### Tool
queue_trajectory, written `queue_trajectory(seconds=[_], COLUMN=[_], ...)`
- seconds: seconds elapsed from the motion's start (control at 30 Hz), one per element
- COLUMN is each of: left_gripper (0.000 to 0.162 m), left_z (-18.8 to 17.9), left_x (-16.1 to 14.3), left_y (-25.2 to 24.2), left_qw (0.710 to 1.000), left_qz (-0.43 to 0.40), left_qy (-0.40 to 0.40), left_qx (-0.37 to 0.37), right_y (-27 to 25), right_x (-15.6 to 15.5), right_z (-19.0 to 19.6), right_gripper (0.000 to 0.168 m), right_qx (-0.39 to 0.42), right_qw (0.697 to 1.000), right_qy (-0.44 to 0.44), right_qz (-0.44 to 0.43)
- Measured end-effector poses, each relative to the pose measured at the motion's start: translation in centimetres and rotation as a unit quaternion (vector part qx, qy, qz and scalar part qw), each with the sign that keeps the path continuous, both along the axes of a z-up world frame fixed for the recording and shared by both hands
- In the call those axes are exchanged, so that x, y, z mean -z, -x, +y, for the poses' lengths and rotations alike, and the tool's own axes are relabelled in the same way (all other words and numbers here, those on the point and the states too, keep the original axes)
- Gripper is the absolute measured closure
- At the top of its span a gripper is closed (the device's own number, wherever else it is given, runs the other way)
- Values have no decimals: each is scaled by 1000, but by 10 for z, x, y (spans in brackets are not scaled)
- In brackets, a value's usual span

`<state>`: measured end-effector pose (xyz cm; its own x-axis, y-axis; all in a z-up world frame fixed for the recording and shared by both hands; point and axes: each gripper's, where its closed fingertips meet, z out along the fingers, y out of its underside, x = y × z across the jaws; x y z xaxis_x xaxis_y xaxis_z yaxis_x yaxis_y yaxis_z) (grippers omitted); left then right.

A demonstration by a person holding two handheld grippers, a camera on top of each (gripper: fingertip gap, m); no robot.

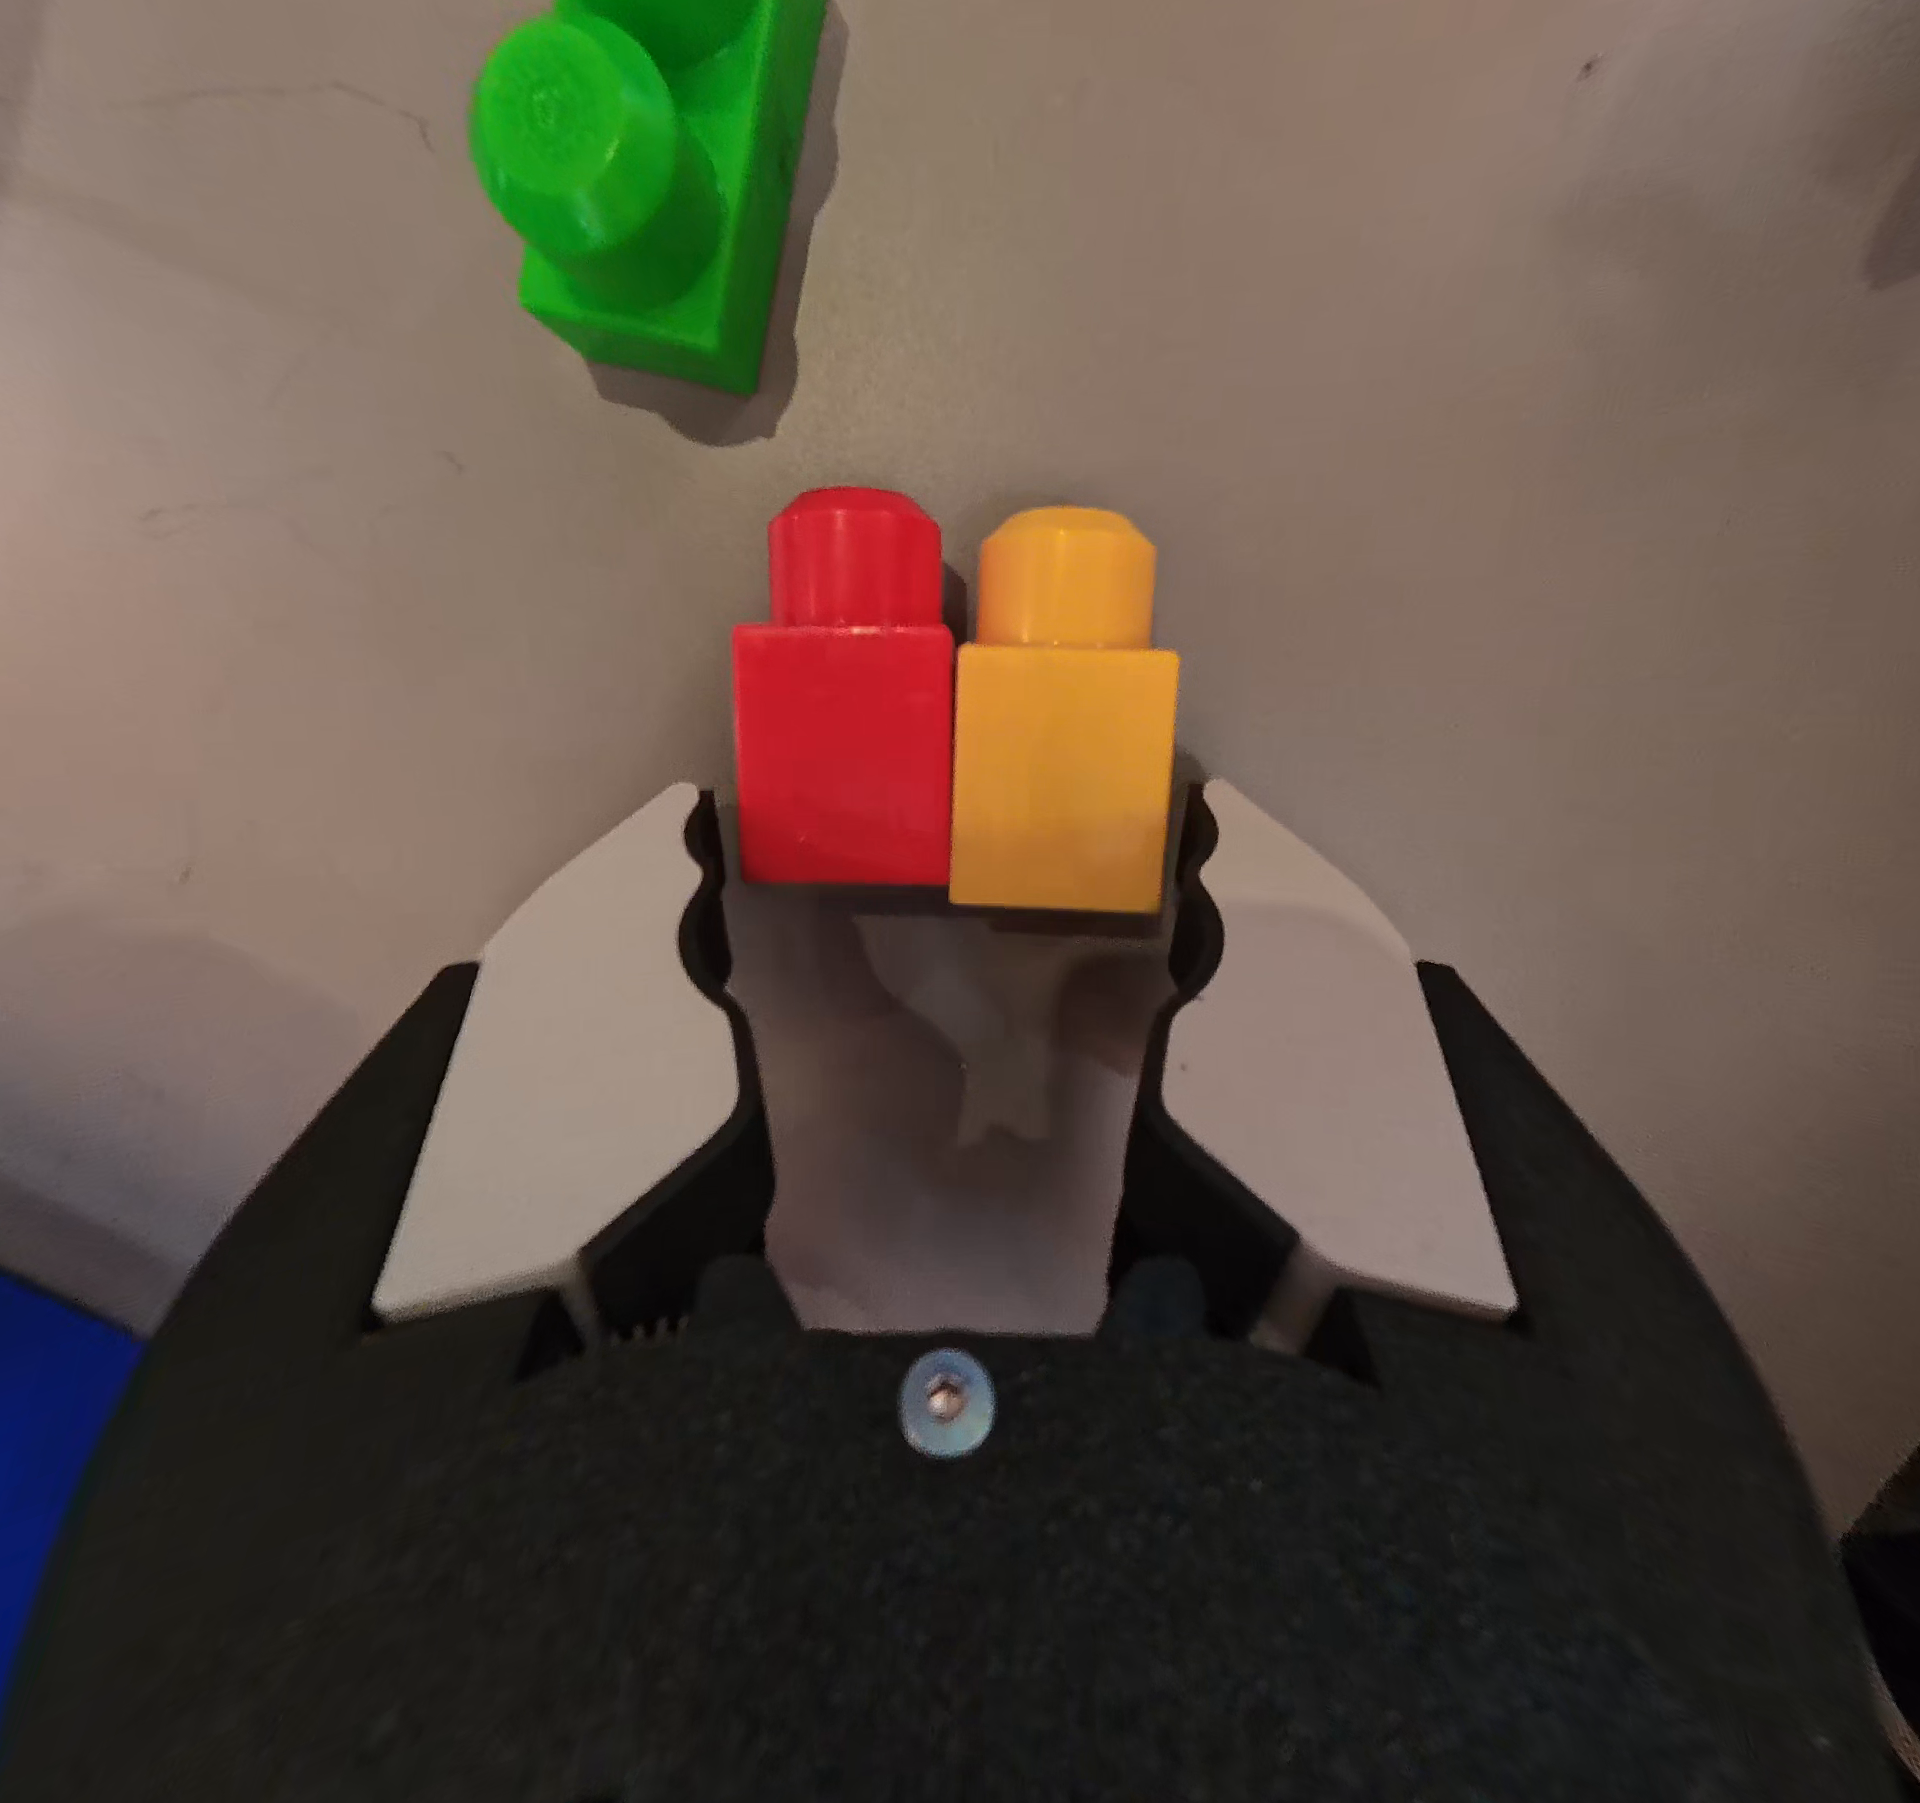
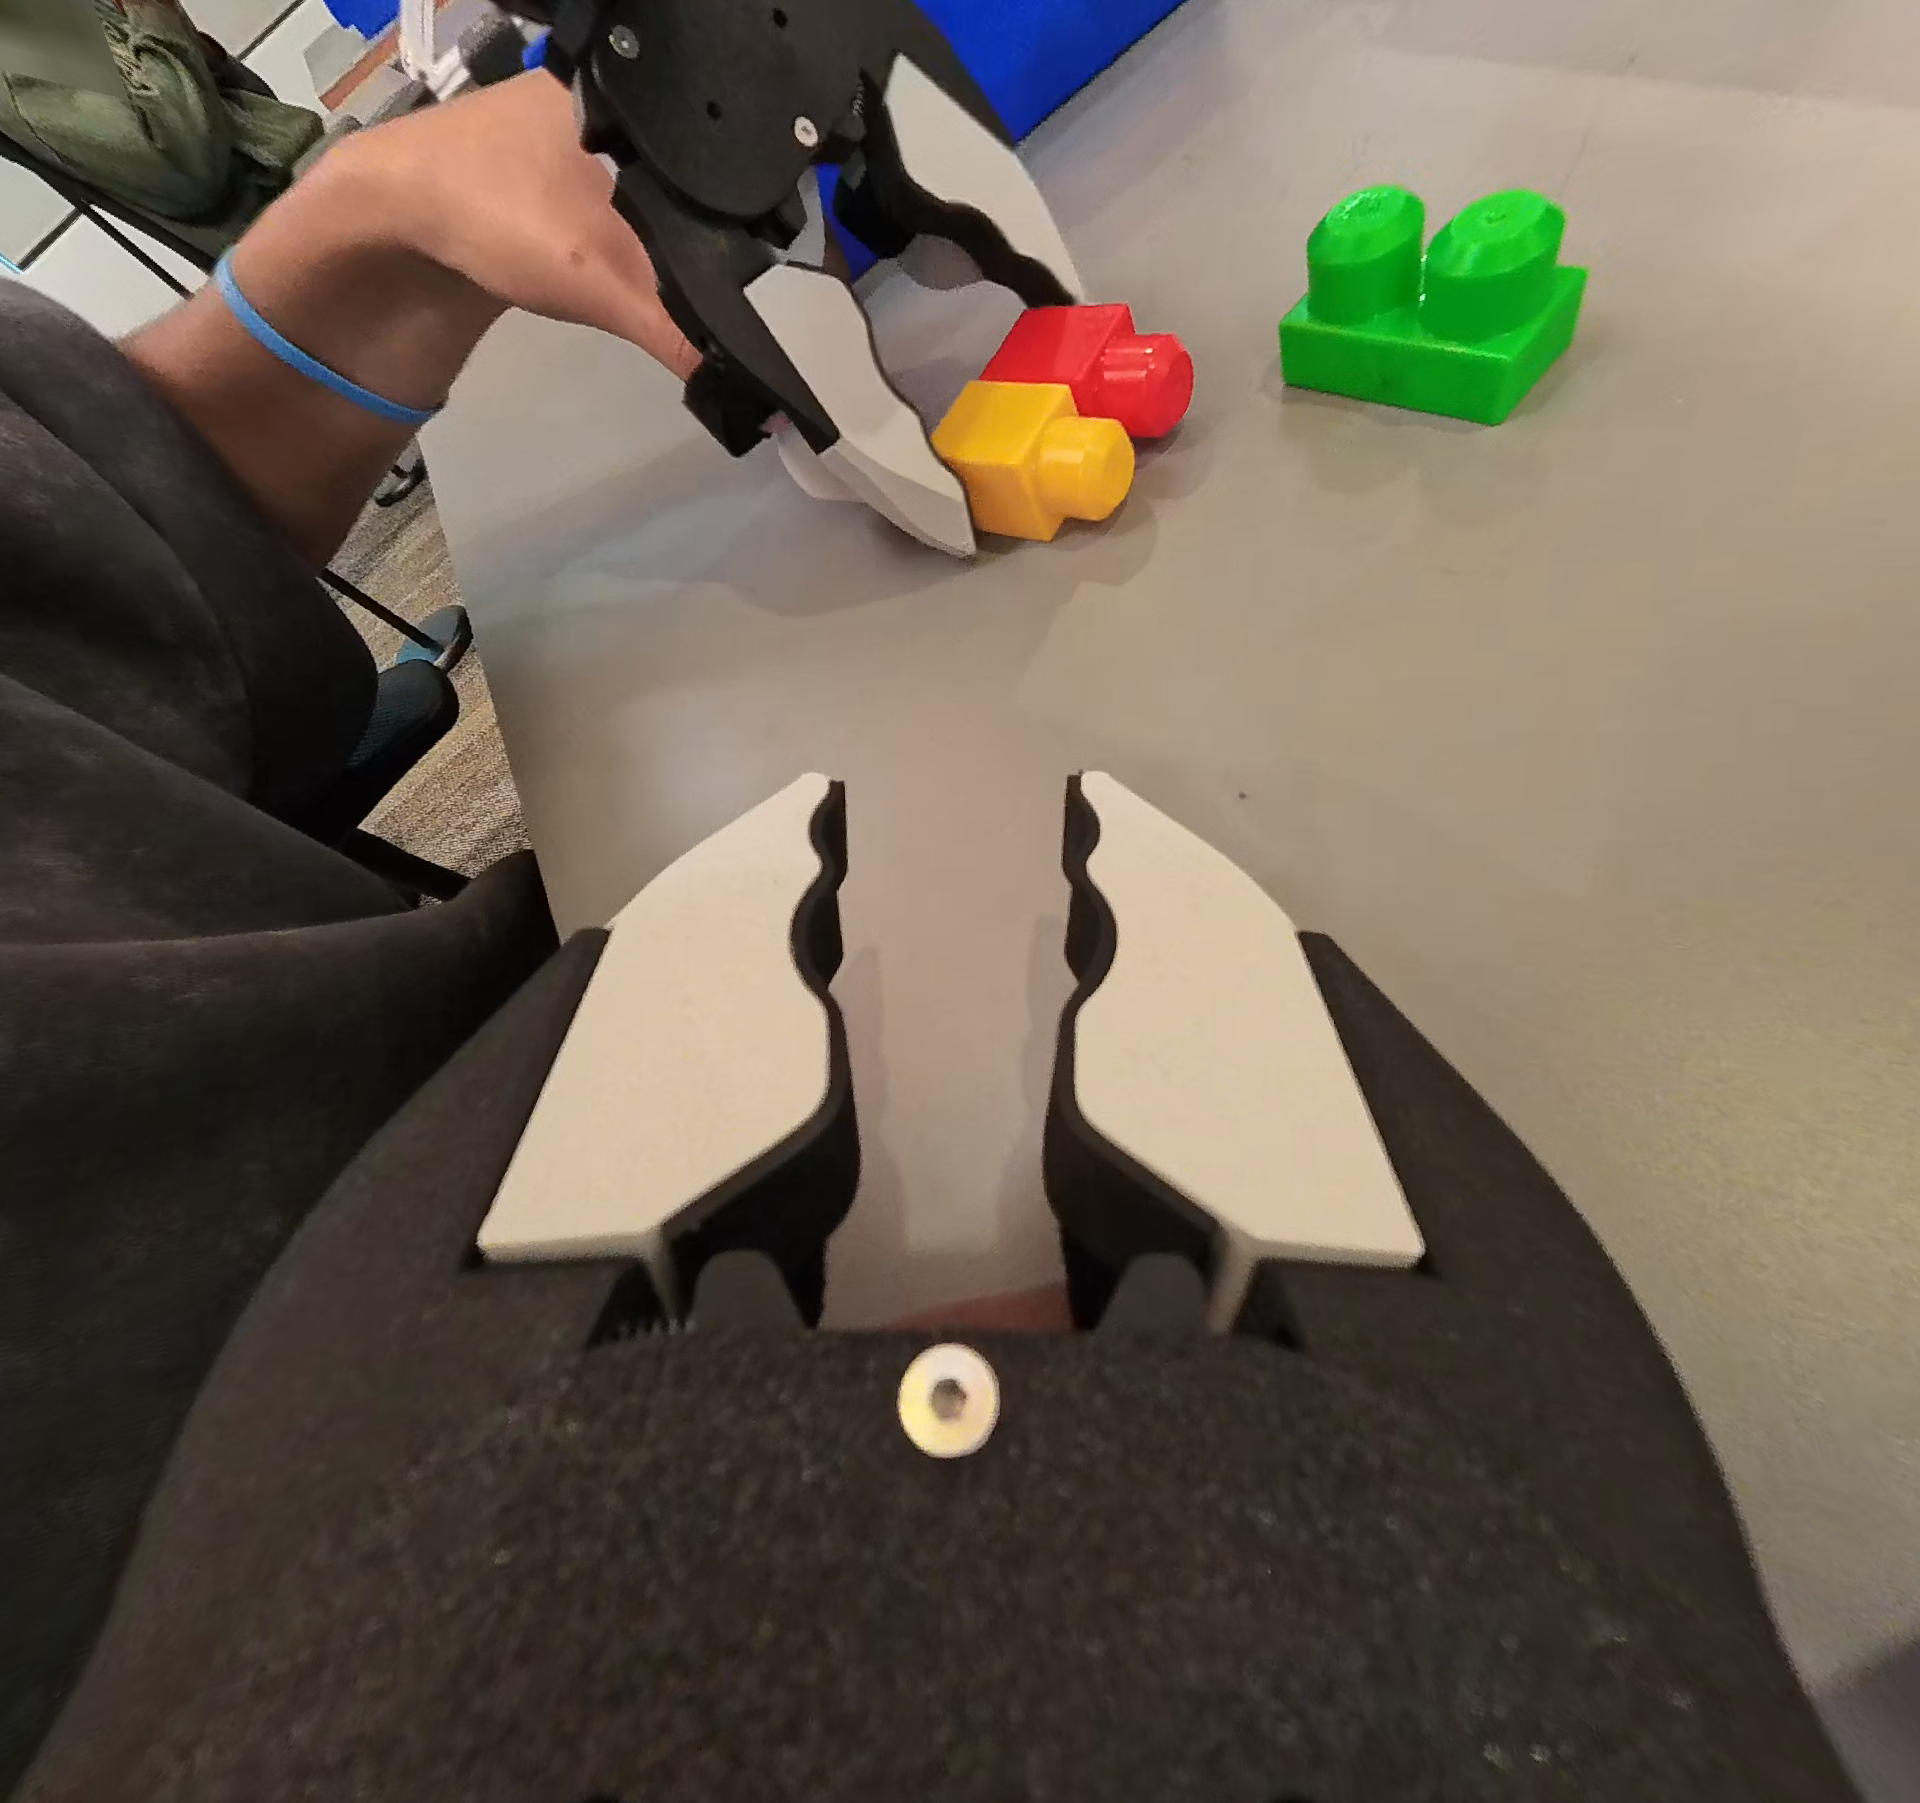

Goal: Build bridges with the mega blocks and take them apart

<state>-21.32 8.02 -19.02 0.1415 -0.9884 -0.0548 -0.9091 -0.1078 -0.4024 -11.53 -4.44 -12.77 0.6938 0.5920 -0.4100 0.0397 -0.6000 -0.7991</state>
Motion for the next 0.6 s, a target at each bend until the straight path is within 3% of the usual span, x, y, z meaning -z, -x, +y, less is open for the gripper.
queue_trajectory(seconds=[0.6], left_gripper=[74], left_z=[4], left_x=[-4], left_y=[-5], left_qw=[1000], left_qz=[-8], left_qy=[-4], left_qx=[6], right_y=[0], right_x=[0], right_z=[-2], right_gripper=[129], right_qx=[-3], right_qw=[1000], right_qy=[1], right_qz=[-4])
